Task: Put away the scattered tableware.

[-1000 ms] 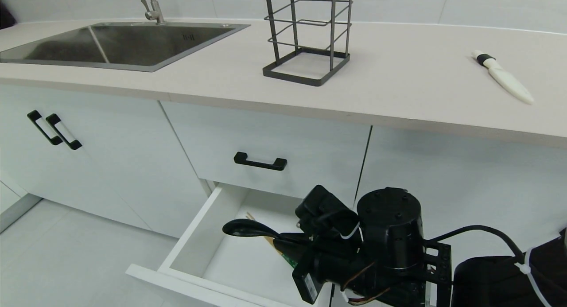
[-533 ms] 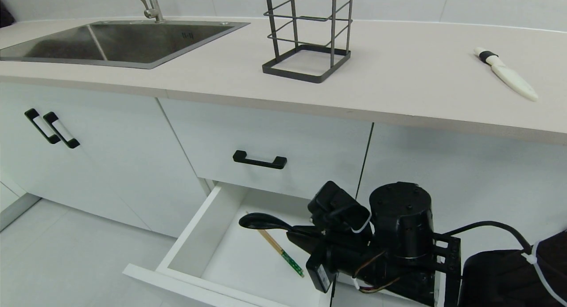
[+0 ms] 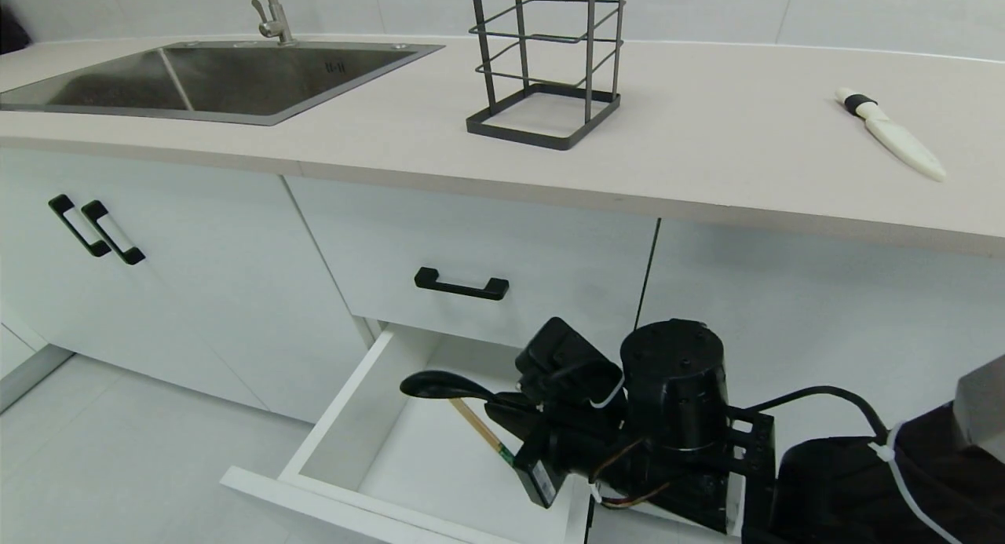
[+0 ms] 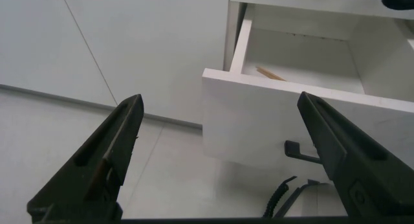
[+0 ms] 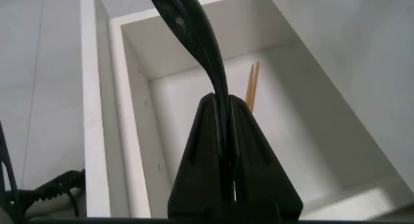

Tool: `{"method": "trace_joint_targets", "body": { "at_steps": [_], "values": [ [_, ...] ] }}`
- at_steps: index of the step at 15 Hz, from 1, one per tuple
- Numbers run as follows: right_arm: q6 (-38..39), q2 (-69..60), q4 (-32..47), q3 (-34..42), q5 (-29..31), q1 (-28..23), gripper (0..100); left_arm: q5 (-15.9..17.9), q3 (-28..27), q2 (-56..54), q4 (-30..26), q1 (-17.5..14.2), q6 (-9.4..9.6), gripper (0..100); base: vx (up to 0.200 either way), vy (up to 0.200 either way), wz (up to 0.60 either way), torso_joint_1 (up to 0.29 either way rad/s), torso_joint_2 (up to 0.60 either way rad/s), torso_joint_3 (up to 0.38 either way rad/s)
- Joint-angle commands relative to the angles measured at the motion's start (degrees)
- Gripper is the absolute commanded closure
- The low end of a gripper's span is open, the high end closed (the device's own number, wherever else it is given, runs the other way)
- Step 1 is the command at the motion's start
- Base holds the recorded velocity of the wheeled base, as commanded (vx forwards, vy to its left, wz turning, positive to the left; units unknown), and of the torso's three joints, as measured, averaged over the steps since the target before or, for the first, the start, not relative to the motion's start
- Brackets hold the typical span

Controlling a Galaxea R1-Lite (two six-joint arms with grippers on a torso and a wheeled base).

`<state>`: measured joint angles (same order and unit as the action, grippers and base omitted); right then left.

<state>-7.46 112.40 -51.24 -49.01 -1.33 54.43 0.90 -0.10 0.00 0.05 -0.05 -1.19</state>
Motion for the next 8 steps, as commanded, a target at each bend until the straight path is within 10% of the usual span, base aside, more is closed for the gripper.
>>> {"method": "trace_joint_targets", "body": {
  "at_steps": [1, 8],
  "values": [
    [-0.10, 4.85, 0.17, -4.61, -0.08, 0.15, 100, -0.02, 0.01, 0.00, 0.04, -0.04, -0.04, 0, 0.000, 0.000, 0.00, 0.000, 0.00, 0.000],
    [-0.19, 6.52, 0.26, -5.84, -0.08, 0.24, 100, -0.02, 0.01, 0.00, 0.04, -0.04, -0.04, 0, 0.000, 0.000, 0.00, 0.000, 0.00, 0.000]
  ]
}}
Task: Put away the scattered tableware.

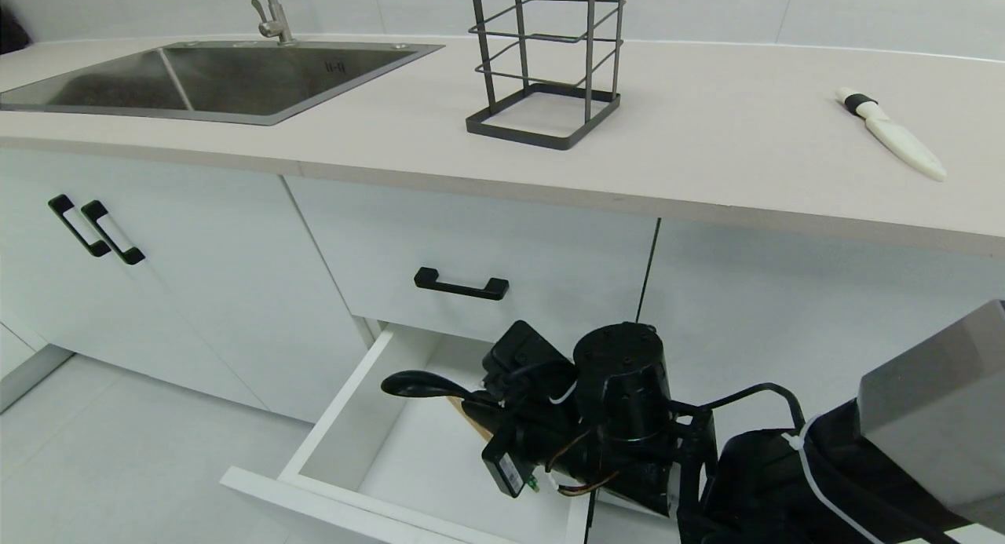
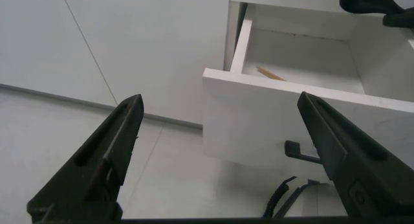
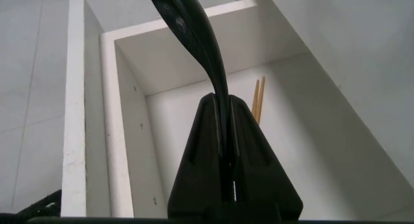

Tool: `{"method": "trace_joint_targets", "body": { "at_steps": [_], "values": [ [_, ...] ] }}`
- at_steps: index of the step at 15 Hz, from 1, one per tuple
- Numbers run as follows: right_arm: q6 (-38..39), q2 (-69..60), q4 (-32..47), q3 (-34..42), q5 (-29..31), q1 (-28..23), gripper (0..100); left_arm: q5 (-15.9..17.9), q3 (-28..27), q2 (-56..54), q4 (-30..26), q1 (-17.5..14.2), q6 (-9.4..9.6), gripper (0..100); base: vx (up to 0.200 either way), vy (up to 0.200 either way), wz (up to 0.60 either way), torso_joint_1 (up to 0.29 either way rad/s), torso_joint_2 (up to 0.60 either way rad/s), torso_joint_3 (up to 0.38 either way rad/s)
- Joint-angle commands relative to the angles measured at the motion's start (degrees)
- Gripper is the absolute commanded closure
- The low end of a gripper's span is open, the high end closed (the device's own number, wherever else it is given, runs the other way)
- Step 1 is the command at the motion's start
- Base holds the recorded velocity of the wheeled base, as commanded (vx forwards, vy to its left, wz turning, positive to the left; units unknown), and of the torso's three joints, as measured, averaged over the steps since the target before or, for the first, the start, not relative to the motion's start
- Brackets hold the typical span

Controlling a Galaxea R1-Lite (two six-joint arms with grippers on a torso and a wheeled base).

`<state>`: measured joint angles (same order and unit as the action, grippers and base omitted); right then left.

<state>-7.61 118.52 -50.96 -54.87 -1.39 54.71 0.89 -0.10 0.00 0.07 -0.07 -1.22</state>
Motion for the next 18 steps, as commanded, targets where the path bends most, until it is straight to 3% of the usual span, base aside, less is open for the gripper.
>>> {"method": "trace_joint_targets", "body": {
  "at_steps": [1, 6, 18],
  "values": [
    [0.05, 0.40, 0.16, 0.11, -0.10, -0.13, 100, 0.08, 0.01, 0.00, 0.01, -0.01, -0.01, 0, 0.000, 0.000, 0.00, 0.000, 0.00, 0.000],
    [-0.13, 1.19, 0.60, 4.60, -0.10, 0.66, 100, 0.08, 0.01, 0.00, 0.01, -0.01, -0.01, 0, 0.000, 0.000, 0.00, 0.000, 0.00, 0.000],
    [-0.04, 9.72, 2.00, -4.81, 2.27, -0.13, 100, 0.08, 0.01, 0.00, 0.01, -0.01, -0.01, 0, 0.000, 0.000, 0.00, 0.000, 0.00, 0.000]
  ]
}}
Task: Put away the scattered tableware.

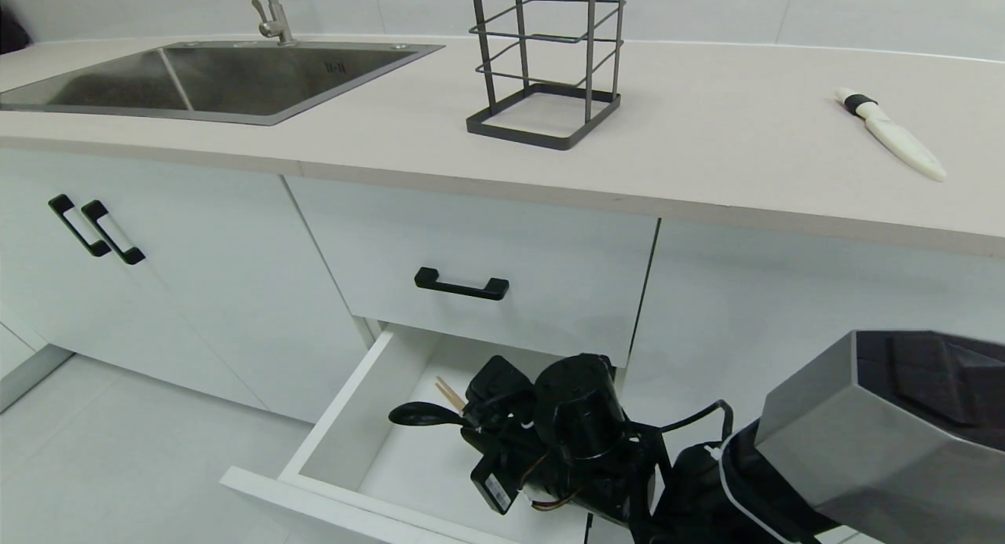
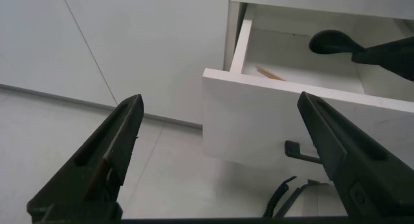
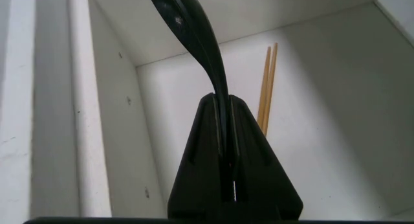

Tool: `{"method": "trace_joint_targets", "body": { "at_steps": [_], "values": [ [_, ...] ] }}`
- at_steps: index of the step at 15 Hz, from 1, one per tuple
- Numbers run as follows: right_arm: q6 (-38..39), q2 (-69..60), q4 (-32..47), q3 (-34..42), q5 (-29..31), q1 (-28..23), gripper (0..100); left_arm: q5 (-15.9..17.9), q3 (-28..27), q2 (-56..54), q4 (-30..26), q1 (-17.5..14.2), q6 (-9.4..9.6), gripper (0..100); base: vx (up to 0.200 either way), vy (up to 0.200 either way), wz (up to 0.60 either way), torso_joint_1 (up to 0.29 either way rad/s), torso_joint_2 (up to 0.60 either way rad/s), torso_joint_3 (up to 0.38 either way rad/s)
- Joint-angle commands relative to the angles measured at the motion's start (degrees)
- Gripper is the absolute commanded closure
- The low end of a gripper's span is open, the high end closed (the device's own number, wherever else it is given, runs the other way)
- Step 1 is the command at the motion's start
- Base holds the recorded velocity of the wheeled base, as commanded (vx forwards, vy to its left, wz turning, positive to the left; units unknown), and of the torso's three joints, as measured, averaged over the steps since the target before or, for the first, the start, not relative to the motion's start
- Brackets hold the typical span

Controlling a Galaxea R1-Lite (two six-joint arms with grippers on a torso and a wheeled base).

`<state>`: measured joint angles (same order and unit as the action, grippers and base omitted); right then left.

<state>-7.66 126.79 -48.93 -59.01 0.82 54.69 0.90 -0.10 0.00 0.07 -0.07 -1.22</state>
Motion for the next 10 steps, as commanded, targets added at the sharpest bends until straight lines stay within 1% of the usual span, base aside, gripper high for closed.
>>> {"method": "trace_joint_targets", "body": {
  "at_steps": [1, 5, 10],
  "values": [
    [0.10, 1.61, -0.02, -1.01, 0.59, -0.19, 100, -0.02, 0.01, 0.00, -0.07, -0.01, -0.01, 0, 0.000, 0.000, 0.00, 0.000, 0.00, 0.000],
    [0.27, 3.72, 2.61, -5.94, 2.08, -0.55, 100, -0.02, 0.01, 0.00, 0.01, -0.01, -0.01, 0, 0.000, 0.000, 0.00, 0.000, 0.00, 0.000],
    [0.27, 5.04, 2.88, -6.38, 3.14, -0.90, 100, -0.02, 0.01, 0.00, 0.01, -0.01, -0.01, 0, 0.000, 0.000, 0.00, 0.000, 0.00, 0.000]
  ]
}}
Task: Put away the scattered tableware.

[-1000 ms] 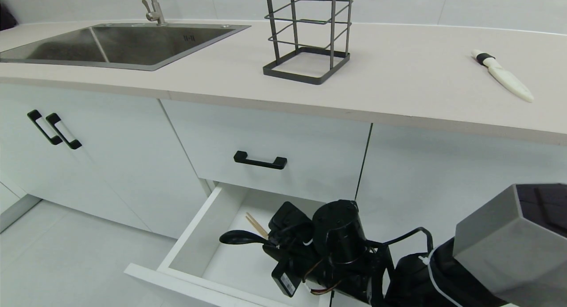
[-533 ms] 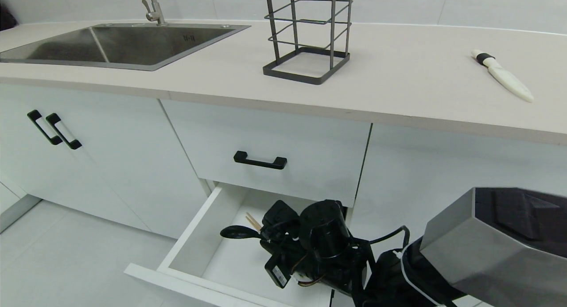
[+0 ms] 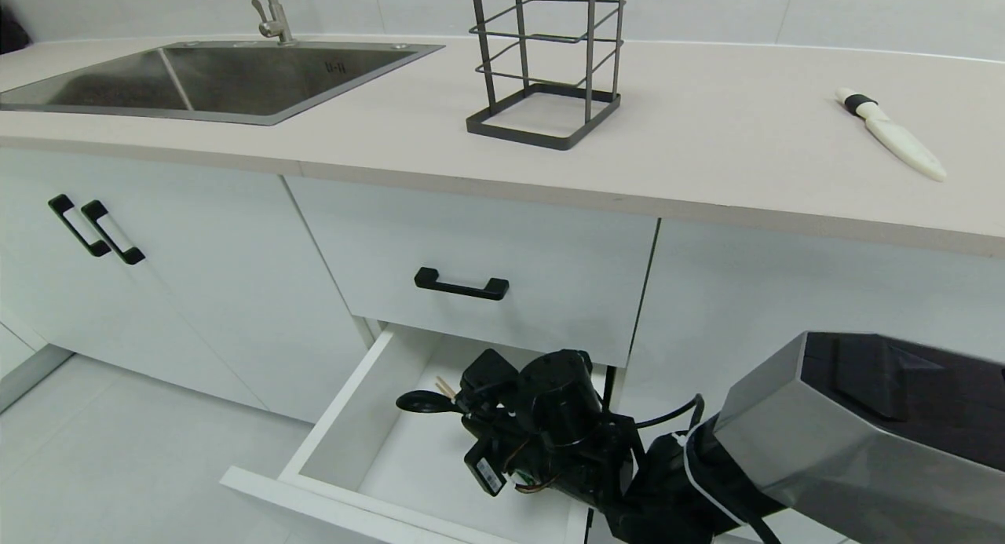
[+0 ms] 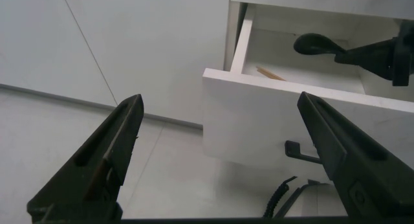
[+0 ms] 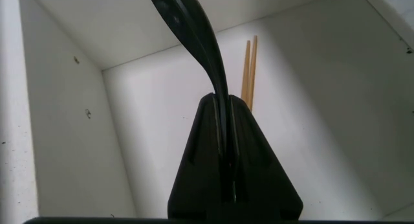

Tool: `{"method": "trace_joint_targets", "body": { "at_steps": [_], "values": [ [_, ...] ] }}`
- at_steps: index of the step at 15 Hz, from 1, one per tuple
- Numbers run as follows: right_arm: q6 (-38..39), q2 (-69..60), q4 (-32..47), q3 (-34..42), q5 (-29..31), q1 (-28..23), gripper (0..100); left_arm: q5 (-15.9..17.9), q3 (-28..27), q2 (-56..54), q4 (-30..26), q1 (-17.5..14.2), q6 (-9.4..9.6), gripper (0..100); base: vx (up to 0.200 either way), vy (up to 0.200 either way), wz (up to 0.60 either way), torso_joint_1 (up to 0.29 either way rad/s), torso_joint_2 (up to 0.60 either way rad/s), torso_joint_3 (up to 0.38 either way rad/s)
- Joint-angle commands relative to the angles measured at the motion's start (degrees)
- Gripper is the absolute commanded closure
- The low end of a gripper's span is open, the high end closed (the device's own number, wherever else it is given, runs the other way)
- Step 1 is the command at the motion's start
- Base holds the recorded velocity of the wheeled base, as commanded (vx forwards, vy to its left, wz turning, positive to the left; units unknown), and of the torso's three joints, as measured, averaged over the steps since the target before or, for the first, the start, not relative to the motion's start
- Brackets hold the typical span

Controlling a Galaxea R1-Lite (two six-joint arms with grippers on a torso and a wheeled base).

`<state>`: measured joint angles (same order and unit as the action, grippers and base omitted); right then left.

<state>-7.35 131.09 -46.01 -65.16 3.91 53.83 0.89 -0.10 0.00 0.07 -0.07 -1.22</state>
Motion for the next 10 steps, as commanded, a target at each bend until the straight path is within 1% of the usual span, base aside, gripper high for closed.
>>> {"method": "trace_joint_targets", "body": {
  "at_steps": [1, 3, 8, 10],
  "values": [
    [-0.03, 1.10, 0.04, -0.58, 0.31, -0.04, 100, 0.08, 0.01, 0.00, 0.01, -0.01, -0.01, 0, 0.000, 0.000, 0.00, 0.000, 0.00, 0.000],
    [-0.03, 2.16, 1.27, -2.34, 1.10, -0.40, 100, -0.01, 0.01, 0.00, 0.01, -0.01, -0.01, 0, 0.000, 0.000, 0.00, 0.000, 0.00, 0.000],
    [-0.03, 4.79, 1.53, -4.63, 1.18, -1.28, 100, -0.01, 0.01, 0.00, 0.01, -0.01, -0.01, 0, 0.000, 0.000, 0.00, 0.000, 0.00, 0.000],
    [-0.03, 6.81, 4.44, -7.79, 1.89, -1.28, 100, -0.01, 0.01, 0.00, 0.01, -0.01, -0.01, 0, 0.000, 0.000, 0.00, 0.000, 0.00, 0.000]
  ]
}}
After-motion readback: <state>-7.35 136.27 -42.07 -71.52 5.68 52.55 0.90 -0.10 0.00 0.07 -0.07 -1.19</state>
